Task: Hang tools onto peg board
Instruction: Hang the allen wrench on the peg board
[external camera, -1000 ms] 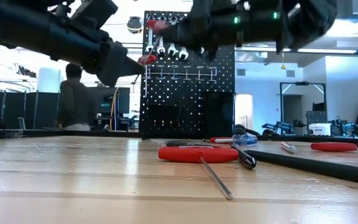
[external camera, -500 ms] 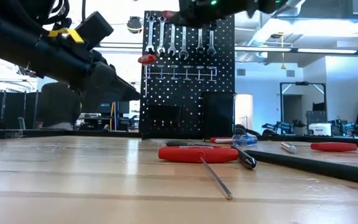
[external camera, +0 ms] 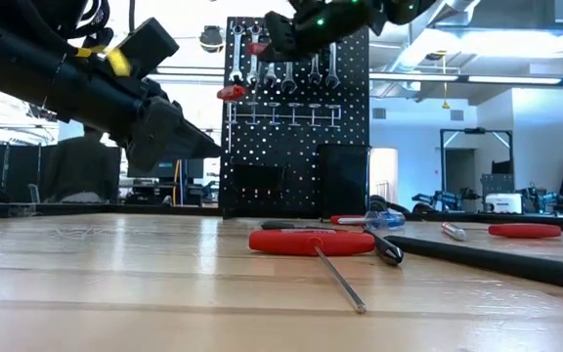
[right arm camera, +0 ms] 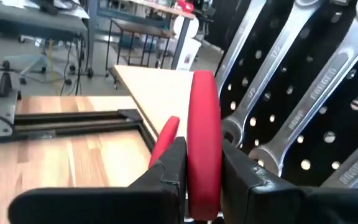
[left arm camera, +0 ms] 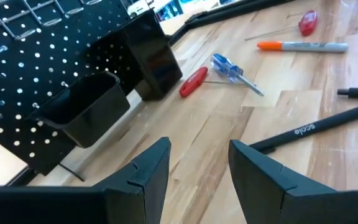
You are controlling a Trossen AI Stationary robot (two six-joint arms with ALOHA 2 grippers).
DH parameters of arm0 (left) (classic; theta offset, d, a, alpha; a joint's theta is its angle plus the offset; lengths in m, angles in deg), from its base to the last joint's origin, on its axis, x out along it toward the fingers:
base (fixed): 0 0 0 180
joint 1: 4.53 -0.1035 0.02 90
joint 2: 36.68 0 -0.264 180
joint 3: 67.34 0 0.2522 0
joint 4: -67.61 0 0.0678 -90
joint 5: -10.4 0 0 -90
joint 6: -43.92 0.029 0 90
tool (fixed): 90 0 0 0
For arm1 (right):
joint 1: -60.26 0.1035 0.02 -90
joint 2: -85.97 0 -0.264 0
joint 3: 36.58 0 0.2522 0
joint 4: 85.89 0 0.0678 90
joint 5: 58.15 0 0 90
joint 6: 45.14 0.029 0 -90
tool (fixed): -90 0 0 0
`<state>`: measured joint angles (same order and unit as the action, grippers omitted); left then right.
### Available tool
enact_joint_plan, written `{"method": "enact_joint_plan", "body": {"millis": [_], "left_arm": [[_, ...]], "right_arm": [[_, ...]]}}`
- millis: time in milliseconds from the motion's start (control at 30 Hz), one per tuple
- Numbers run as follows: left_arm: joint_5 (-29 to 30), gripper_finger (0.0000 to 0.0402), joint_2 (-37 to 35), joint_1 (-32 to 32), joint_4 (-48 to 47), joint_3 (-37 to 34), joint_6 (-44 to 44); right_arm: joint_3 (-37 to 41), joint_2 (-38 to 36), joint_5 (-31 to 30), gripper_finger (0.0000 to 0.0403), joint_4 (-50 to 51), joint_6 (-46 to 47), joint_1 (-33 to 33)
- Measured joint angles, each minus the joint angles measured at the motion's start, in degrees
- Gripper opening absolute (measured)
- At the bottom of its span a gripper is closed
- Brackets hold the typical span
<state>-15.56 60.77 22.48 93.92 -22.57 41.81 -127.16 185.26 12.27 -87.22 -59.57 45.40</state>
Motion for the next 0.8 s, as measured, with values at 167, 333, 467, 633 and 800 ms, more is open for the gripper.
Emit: {"method": "enact_joint_plan", "body": {"millis": [167, 333, 467, 633, 800], "left_arm": [[0.0, 0.0157, 0.0, 0.0, 0.0, 0.0, 0.0], [0.0, 0.0157, 0.0, 0.0, 0.1, 0.0, 0.3], [0.0, 0.0157, 0.0, 0.0, 0.4, 0.0, 0.3], [0.0, 0.0157, 0.0, -0.1, 0.4, 0.0, 0.3], [0.0, 0.0157, 0.0, -0.1, 0.5, 0.0, 0.2]], "right_arm": [[0.2, 0.4, 0.2, 0.0065, 1.5, 0.0, -0.9], [0.2, 0.3, 0.5, 0.0065, 1.3, 1.0, -2.0], [0.1, 0.3, 4.6, 0.0065, 3.0, 3.1, -3.5], [0.1, 0.2, 6.1, 0.0065, 4.3, 4.4, -4.4], [0.1, 0.2, 7.3, 0.0069, 4.5, 4.4, -5.1]]}}
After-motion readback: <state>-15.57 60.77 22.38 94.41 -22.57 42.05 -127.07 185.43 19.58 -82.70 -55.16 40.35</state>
